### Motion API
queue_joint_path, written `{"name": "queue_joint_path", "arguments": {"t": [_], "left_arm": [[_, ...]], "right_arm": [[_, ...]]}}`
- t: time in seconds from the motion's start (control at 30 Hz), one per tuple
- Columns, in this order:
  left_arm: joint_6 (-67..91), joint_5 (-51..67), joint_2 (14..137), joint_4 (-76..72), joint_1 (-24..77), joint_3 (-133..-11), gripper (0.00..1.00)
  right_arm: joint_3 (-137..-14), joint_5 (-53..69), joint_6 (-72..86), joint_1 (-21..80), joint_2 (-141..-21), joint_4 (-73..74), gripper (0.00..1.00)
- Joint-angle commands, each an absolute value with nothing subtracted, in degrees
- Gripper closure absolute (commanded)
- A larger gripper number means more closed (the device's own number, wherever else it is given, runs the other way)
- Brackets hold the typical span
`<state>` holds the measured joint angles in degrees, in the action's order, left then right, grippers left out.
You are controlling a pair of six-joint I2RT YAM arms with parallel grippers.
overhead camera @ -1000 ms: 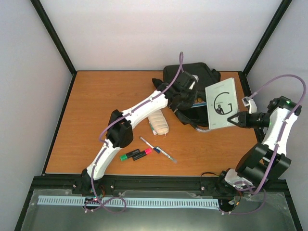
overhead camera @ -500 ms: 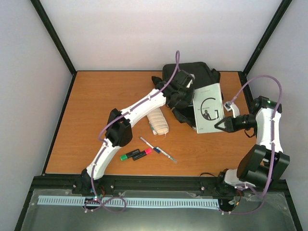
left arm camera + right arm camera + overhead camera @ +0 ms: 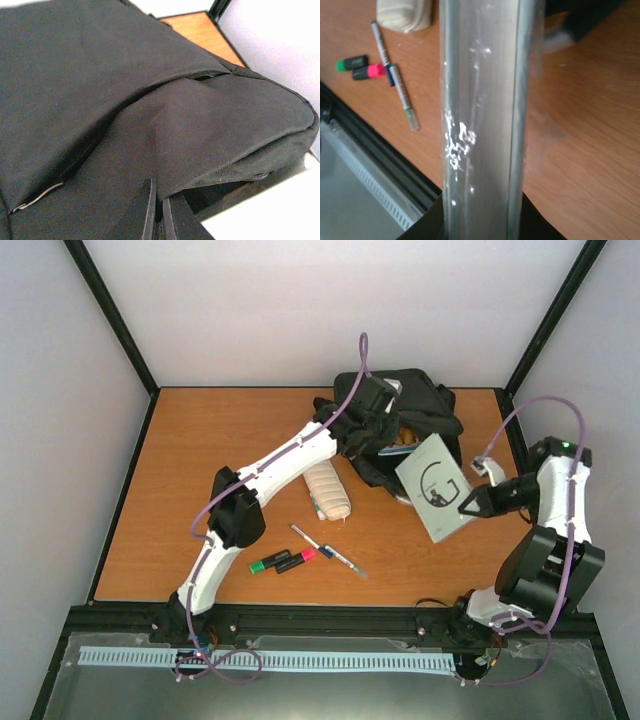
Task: Pack the student bag
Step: Place the book in the student bag.
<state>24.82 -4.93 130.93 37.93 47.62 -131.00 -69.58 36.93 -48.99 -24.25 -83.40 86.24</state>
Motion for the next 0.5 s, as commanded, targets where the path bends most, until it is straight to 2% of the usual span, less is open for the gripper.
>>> {"name": "queue_joint_path", "arguments": {"t": [0.0,0.47], "left_arm": [[25.2,-6.9,125.3,31.5,47.6,-132.3,0.99],[27.0,-4.9,124.9,28.2,47.6,-130.3,0.99]], "right_arm": [[-79.4,39.0,-45.4,-29.3,-82.6,86.2,0.97],[-71.8,44.9,-45.8,-29.8,-90.4,86.2,0.97]]}}
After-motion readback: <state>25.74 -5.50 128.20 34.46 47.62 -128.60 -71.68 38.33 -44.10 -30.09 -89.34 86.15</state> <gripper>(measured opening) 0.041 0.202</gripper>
